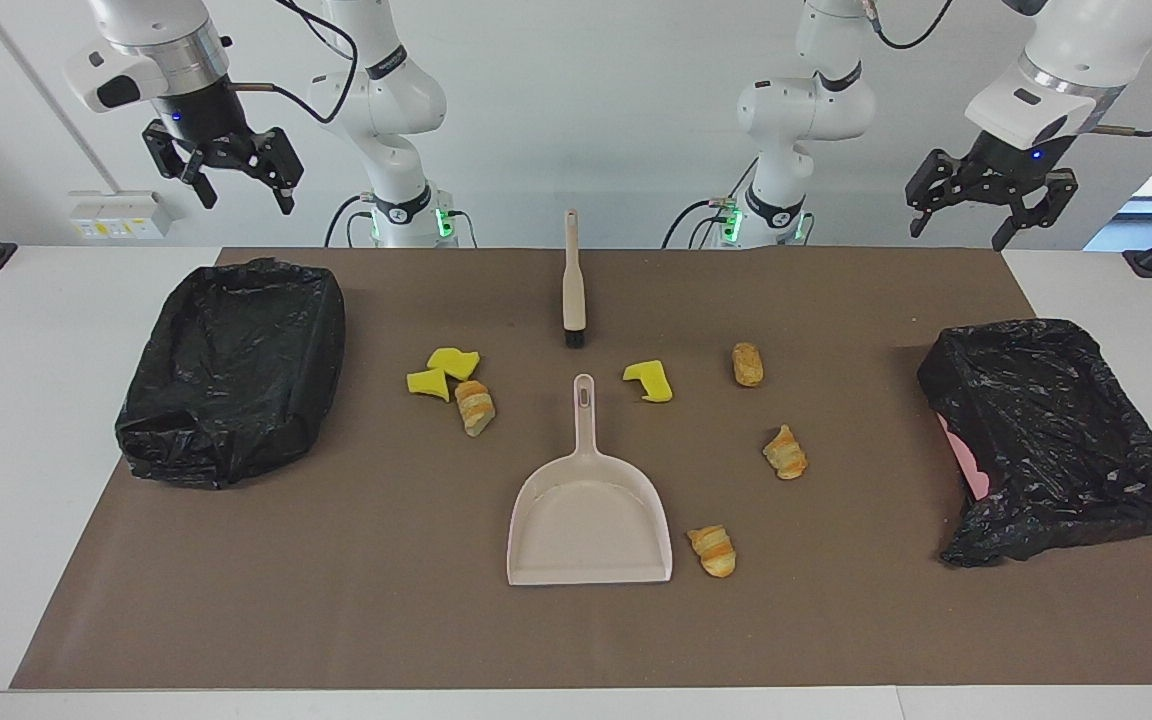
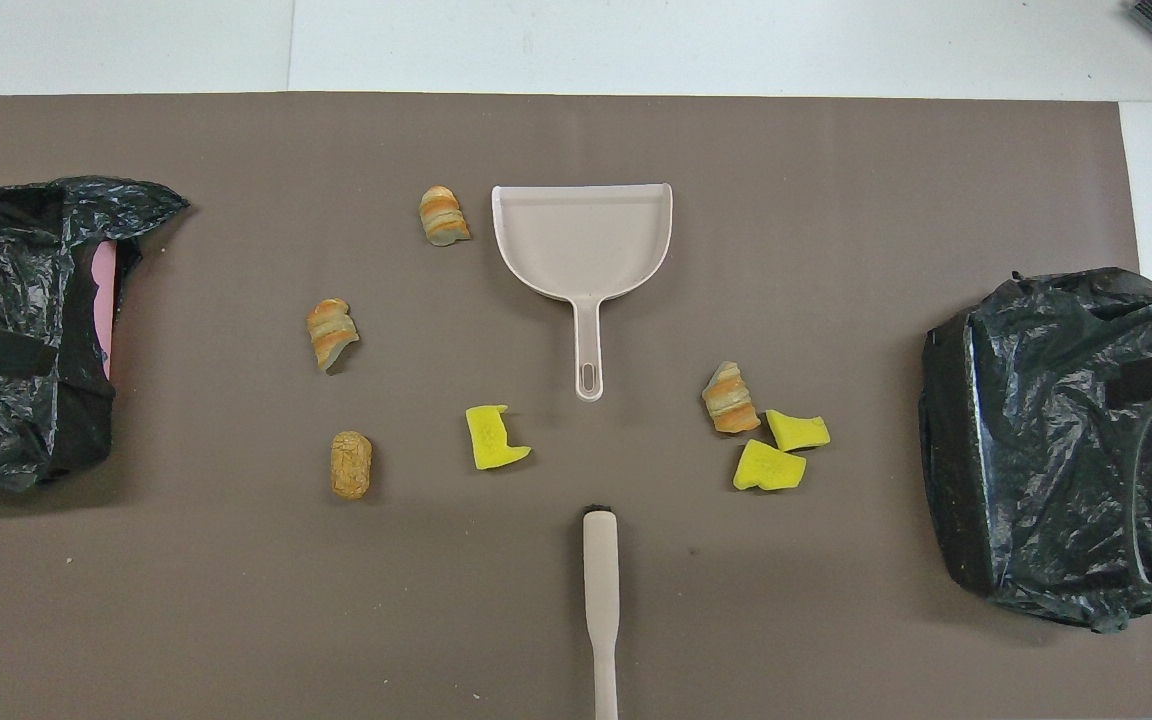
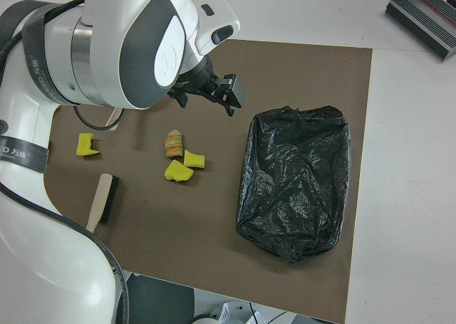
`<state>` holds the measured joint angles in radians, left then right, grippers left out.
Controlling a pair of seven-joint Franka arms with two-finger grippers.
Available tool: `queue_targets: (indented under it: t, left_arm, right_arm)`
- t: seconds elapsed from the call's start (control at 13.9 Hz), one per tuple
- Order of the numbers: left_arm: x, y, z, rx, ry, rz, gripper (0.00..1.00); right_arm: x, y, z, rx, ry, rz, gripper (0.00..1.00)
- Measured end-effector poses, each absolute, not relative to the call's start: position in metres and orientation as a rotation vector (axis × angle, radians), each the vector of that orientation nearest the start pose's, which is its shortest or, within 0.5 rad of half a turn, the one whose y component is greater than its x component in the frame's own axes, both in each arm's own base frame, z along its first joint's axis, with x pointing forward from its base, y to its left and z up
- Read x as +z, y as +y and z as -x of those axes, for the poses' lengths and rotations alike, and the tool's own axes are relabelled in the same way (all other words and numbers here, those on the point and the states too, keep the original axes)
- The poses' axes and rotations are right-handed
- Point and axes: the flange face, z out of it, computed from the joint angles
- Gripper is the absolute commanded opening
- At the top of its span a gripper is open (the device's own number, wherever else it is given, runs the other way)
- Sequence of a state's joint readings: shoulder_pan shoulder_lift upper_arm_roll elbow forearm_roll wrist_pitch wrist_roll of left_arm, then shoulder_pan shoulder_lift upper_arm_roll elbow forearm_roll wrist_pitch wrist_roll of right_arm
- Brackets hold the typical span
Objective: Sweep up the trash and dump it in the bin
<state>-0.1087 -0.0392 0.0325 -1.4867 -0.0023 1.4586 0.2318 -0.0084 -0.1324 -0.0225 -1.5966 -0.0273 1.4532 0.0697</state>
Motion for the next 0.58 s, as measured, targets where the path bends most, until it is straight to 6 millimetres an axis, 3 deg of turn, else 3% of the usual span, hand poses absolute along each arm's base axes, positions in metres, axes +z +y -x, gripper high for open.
queue_targets:
  t: [0.58]
  left_arm:
    - [0.6746,-0.0425,-0.5277,-0.009,0.488,3.106,1.0]
  right_arm:
    - [0.6793,-0.0226,-0.4997,-0.007,0.174,3.16,1.0]
